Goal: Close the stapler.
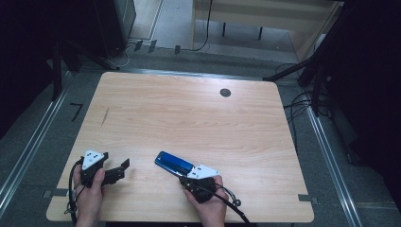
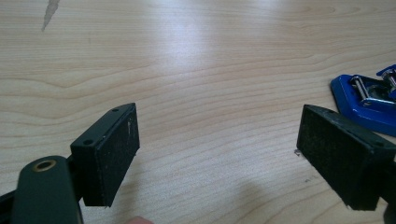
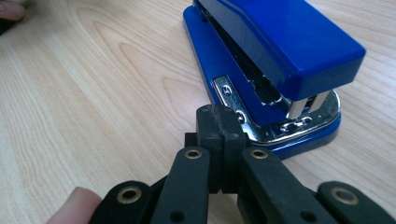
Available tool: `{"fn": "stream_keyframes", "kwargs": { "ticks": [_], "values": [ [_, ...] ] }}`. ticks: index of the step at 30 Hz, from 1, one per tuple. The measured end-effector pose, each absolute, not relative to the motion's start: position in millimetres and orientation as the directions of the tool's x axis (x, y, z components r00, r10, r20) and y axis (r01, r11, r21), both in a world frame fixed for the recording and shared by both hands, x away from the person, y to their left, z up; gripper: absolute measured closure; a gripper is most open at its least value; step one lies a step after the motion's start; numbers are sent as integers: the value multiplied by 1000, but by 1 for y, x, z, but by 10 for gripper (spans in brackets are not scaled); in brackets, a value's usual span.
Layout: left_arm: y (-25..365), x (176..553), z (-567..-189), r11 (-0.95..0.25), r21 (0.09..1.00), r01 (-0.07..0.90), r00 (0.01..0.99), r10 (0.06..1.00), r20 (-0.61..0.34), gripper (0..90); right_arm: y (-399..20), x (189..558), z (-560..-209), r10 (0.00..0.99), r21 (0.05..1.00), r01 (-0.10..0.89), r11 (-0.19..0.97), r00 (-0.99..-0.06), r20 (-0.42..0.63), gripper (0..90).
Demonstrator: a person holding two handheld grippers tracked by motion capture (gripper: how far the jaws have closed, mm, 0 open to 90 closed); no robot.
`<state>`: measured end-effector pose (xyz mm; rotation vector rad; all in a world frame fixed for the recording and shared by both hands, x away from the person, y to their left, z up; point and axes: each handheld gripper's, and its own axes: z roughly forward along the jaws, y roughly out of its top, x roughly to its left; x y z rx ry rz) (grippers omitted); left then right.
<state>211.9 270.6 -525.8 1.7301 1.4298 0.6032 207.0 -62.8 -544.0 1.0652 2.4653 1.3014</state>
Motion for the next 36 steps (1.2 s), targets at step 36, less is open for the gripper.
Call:
{"fn": "stream_keyframes", "kwargs": {
  "ticks": [36],
  "values": [
    [271,212,-526,-40,810,585,247,960,-131,137,-69,234,-544,697,774,528,351,-699,161,900]
  ]
}}
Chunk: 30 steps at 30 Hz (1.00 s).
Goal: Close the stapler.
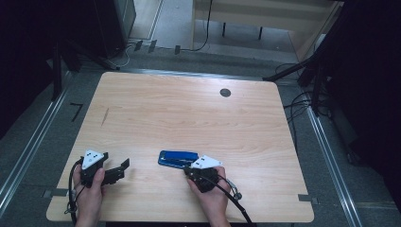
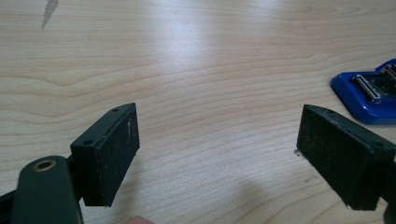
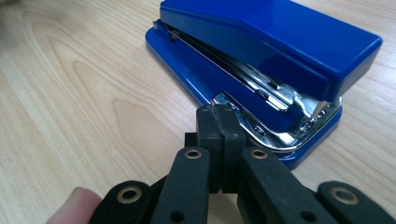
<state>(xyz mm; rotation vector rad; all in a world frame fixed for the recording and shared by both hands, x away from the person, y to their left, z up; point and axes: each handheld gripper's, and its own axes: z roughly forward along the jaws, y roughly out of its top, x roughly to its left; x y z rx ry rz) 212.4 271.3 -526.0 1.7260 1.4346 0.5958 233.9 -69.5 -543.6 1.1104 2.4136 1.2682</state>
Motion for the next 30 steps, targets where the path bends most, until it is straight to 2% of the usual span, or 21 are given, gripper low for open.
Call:
{"fn": "stream_keyframes", "kwargs": {
  "ticks": [30],
  "values": [
    [272,213,-526,-39,809,586,249,959,-134,137,-79,242,-543,711,791,523,318,-683,166,900]
  ]
}}
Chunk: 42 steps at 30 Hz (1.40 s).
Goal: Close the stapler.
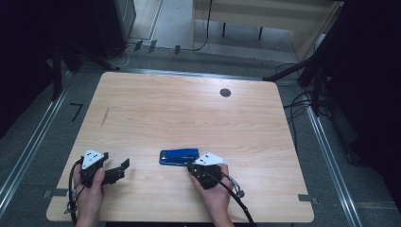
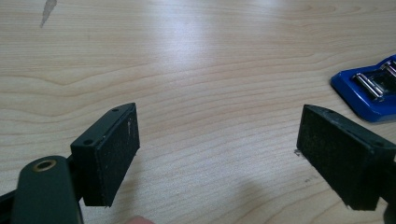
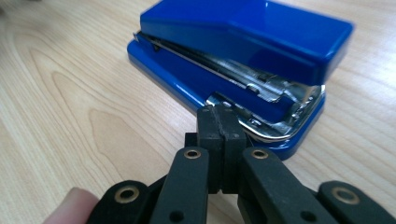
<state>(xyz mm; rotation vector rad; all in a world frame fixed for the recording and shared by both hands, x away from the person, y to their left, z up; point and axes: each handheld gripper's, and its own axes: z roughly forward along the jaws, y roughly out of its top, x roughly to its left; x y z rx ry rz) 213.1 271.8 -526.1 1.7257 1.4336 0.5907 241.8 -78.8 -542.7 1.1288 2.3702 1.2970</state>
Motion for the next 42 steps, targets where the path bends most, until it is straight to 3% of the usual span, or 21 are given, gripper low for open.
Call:
{"fn": "stream_keyframes", "kwargs": {
  "ticks": [1,2,4,5,10,13,20,32,42],
  "values": [
    [272,213,-526,-39,809,586,249,959,-134,137,-79,242,-543,711,791,523,318,-683,166,900],
    [272,213,-526,-39,809,586,249,959,-134,137,-82,241,-541,714,801,514,309,-682,162,837],
    [272,213,-526,-38,810,585,248,959,-134,137,-83,240,-540,715,805,510,303,-680,162,812],
    [272,213,-526,-39,810,586,247,960,-133,137,-87,239,-536,716,817,499,290,-679,161,749],
    [272,213,-526,-40,809,586,246,961,-131,137,-97,237,-526,726,834,486,262,-669,162,625],
    [271,213,-526,-40,809,586,245,961,-130,137,-101,236,-523,728,835,488,254,-665,166,597],
    [271,213,-526,-40,808,587,245,961,-130,137,-123,234,-512,746,840,484,244,-647,157,441],
    [271,213,-526,-43,808,587,245,961,-128,137,-158,233,-509,757,854,480,201,-629,176,297],
    [271,213,-526,-43,809,586,245,961,-126,137,-185,229,-510,774,848,492,197,-608,173,261]
  ]
}}
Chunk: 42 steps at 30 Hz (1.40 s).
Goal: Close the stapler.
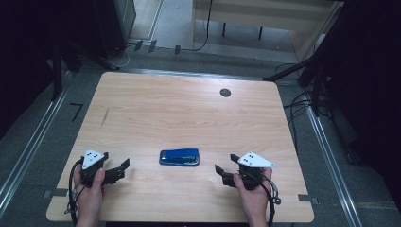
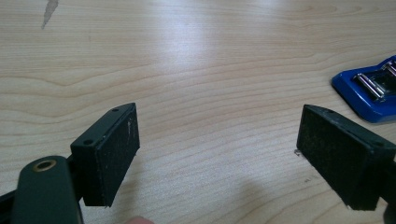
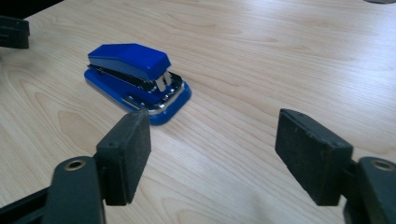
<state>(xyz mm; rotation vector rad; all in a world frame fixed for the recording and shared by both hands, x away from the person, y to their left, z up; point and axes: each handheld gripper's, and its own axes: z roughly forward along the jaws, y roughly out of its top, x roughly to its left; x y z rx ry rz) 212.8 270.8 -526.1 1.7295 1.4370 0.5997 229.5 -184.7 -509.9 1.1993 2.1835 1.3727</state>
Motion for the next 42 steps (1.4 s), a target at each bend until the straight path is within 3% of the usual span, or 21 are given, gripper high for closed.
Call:
{"fn": "stream_keyframes", "kwargs": {
  "ticks": [13,18,42],
  "values": [
    [271,213,-526,-42,808,587,244,961,-127,137,-221,227,-514,811,844,506,180,-562,164,241],
    [271,213,-526,-44,808,587,245,961,-126,136,-240,225,-515,844,845,508,167,-517,144,166],
    [271,213,-526,-43,808,588,248,960,-129,136,-312,215,-527,882,841,527,123,-447,151,97]
  ]
}}
